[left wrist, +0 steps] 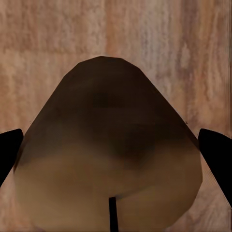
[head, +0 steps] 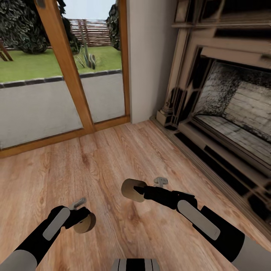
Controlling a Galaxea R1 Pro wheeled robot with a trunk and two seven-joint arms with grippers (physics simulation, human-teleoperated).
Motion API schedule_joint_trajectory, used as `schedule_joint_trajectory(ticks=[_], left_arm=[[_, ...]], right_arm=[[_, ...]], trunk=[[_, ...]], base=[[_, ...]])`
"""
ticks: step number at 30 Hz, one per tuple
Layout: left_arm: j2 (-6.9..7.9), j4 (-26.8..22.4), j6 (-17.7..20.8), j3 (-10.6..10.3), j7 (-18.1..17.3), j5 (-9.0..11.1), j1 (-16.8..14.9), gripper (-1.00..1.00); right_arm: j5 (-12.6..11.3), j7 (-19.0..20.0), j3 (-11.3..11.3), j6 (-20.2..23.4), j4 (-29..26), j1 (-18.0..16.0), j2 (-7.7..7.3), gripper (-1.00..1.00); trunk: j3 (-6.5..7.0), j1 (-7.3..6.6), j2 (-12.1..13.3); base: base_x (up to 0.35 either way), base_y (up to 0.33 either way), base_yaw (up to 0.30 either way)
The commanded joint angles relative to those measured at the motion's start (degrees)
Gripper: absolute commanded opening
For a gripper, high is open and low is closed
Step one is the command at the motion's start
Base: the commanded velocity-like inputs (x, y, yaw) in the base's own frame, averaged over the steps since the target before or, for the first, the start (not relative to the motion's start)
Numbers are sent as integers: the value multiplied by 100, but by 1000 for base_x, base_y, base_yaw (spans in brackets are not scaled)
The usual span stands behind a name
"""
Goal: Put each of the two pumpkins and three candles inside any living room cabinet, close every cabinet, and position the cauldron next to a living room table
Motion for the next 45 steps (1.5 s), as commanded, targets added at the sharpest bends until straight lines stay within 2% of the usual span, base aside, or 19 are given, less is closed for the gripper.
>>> schedule_joint_trajectory(ticks=[1,3,5,7,9,13,17,27,34,45], left_arm=[[9,-10,0,-21,57,59,-3,-100],[12,-11,-5,9,55,59,-3,-100],[8,-12,-2,359,25,67,3,-100],[6,-12,1,493,15,68,5,-100],[5,-12,3,538,12,68,6,-100],[5,-12,54,564,10,68,6,-100],[-3,-12,460,608,10,59,6,-100],[-4,-12,483,610,10,65,6,-100],[-4,-12,485,602,10,68,6,-100],[-12,-18,485,571,10,68,6,-100]], right_arm=[[-57,-54,12,-3,-10,-6,-4,-100],[-57,-54,11,-3,-10,-6,-4,-100],[-57,-54,11,-3,-14,-6,-4,-100],[-57,-54,11,-5,-17,-6,-4,-100],[-55,-54,11,-3,-24,-6,-4,-100],[-57,-54,11,-3,-17,-6,-4,-100],[-85,-82,11,21,-10,-6,2,-100],[-183,-81,10,17,7,-8,2,-100],[-188,-89,7,30,21,-8,0,-100],[-219,-89,4,24,129,-7,2,-100]], trunk=[[18,-3,0],[62,-8,2],[106,-13,5],[151,-19,8],[195,-24,10],[284,-34,16],[372,-44,21],[594,-70,34],[749,-88,44],[1015,-117,58]], base=[[0,0,0],[0,0,0],[-42,0,0],[-218,0,0],[-307,0,0],[-139,0,0],[-16,0,0],[-117,0,-19],[-164,0,-251],[-322,0,-283]])
